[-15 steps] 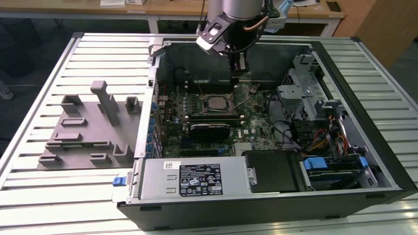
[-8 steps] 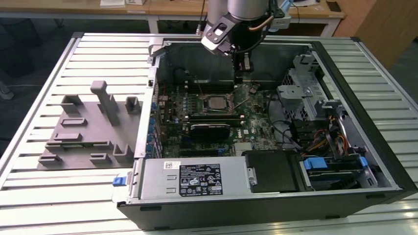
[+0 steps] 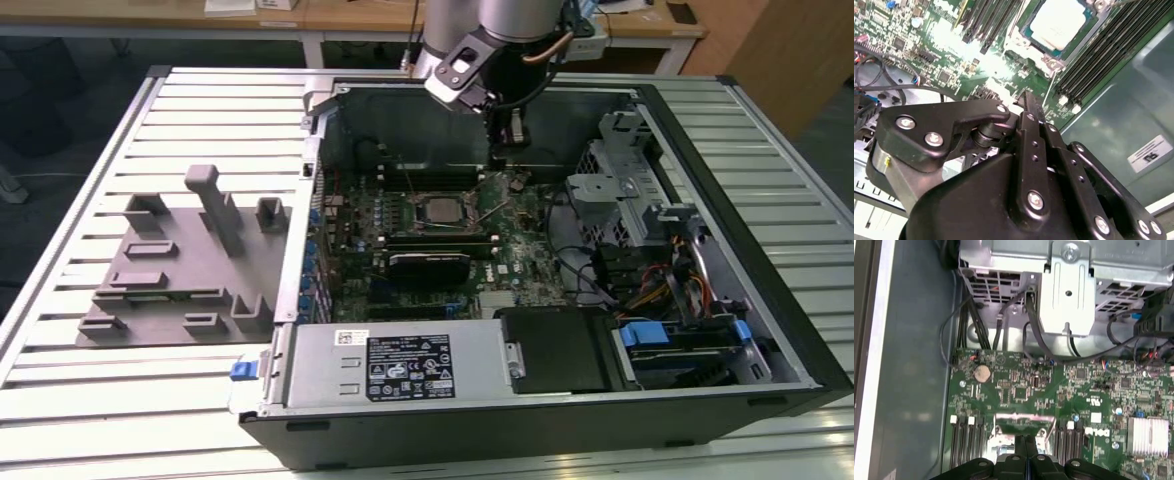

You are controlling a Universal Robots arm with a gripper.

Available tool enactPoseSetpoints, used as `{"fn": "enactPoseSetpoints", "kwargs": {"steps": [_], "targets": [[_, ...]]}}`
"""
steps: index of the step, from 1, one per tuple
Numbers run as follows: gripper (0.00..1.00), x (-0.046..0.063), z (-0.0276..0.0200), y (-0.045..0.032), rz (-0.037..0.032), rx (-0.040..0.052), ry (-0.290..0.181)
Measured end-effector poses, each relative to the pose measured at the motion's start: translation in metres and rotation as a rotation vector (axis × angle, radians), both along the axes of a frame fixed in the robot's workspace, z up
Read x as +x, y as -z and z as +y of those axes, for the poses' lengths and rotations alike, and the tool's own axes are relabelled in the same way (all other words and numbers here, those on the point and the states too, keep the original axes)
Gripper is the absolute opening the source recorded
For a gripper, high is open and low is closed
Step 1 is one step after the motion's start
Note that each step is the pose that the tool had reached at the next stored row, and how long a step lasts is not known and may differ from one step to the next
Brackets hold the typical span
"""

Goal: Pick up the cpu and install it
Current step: 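Close the cpu cover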

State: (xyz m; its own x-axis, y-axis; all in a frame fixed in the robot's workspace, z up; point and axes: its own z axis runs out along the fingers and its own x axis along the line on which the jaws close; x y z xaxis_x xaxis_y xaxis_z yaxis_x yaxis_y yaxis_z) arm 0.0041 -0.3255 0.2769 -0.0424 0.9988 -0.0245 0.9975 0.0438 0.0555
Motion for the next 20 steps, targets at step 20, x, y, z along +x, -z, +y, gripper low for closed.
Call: {"fn": "enactPoseSetpoints", "kwargs": {"steps": [20], "targets": [[0.11, 0.042, 0.0000, 0.0118, 0.0112, 0.0000, 0.000]]}}
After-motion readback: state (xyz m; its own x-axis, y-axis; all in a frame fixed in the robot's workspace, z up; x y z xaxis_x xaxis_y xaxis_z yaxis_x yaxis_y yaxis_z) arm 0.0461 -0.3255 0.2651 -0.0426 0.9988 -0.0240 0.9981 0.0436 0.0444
